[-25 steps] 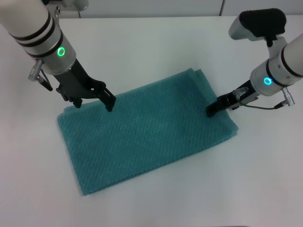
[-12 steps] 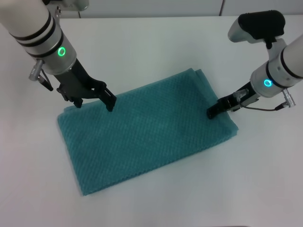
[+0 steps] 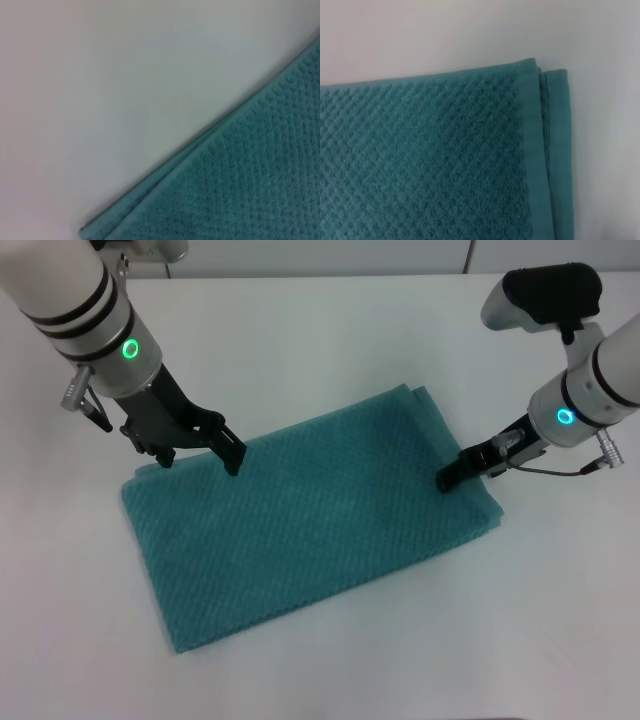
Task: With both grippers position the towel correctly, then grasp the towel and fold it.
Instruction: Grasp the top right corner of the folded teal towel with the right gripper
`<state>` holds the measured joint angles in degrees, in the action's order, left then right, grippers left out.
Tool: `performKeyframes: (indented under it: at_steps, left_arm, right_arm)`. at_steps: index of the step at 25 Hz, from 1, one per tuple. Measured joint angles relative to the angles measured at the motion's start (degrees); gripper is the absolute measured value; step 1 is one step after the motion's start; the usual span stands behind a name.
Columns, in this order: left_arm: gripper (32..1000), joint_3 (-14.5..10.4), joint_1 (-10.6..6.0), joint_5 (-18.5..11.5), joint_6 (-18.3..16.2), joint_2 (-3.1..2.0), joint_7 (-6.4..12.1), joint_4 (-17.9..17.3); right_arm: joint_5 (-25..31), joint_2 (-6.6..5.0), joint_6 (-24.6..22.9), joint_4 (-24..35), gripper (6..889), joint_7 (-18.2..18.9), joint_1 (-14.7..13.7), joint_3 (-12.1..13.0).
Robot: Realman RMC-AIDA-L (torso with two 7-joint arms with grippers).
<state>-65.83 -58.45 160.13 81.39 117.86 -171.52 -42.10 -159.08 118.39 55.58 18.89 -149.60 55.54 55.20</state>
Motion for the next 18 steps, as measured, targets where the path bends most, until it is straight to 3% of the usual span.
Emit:
performKeyframes:
  at_steps: [10,12,18]
  left_arm:
    - [908,0.0,0.0,0.0,-0.08,0.0,0.04,0.0]
    - [908,0.0,0.0,0.0,-0.09,0.0,0.04,0.0]
    - [908,0.0,0.0,0.0,-0.09,0.0,0.05,0.0]
  right_arm:
    - [-0.32,0.0,0.58,0.0,823,-0.24,0.43,0.0]
    - [-0.32,0.0,0.61,0.0,603,-0.15,0.44,0.05]
    - [-0.36,0.0,0.6,-0.07,347,-0.09,0.5,0.21]
